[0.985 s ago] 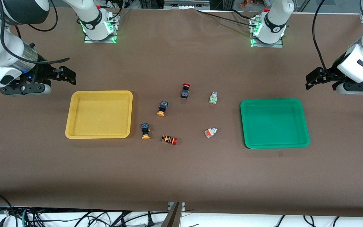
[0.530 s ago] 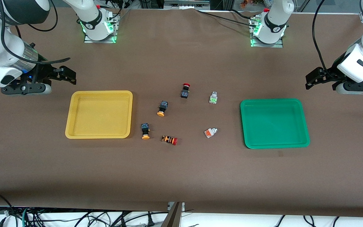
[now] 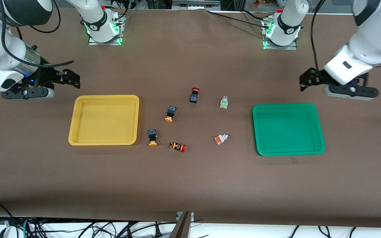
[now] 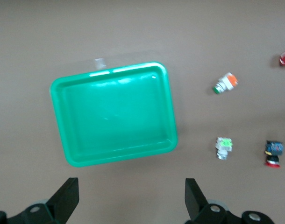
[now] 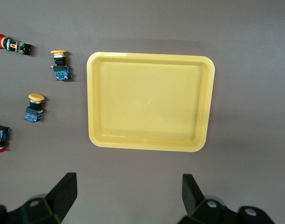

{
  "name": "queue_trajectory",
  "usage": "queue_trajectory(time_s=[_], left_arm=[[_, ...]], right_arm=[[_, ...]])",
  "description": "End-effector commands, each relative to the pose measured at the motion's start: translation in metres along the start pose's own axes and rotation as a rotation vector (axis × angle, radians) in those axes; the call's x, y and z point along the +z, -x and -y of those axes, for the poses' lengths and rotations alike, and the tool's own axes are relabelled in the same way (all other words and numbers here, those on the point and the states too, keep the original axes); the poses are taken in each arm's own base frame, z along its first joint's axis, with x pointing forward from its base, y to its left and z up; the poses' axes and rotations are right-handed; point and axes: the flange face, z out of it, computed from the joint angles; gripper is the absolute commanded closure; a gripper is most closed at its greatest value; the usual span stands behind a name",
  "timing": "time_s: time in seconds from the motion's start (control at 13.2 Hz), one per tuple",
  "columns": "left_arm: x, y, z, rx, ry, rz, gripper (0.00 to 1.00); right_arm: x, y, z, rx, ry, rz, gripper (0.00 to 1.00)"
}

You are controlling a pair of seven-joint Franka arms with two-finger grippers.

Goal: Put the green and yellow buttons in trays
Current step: 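Reach the left gripper toward the orange-topped white button beside the green tray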

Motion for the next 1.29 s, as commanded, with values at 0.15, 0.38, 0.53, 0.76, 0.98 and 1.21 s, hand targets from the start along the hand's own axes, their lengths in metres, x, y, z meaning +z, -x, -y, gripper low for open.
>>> queue_trajectory(time_s=[0.15,0.38,0.53,0.76,0.98,1.21], left_arm=[[0.024,-0.027,-0.061,0.086,0.008,0.037,0.00],[0.046,-0.040,-0.105,0.137,0.005,0.055,0.00],[0.056,-0.046,-0.123,0.106,0.005,0.048,0.00],[0.104,-0.066,-0.160,0.156,0.007,0.006,0.00],[0.145,-0.094,-0.170,0.162,0.029,-0.072,0.00],[0.202,-0.113,-0.195,0.190,0.047,-0.137,0.00]], right_arm=[[-0.004,0.005,-0.001,-0.003,0.008,0.002,0.01],[-0.003,0.005,-0.001,0.002,0.006,0.004,0.01],[-0.001,0.005,-0.001,0.004,0.005,0.008,0.01],[0.002,0.006,0.001,0.004,0.005,0.015,0.01],[0.005,0.005,0.002,0.002,0.006,0.019,0.01],[0.016,0.005,0.007,-0.007,0.008,0.035,0.01]])
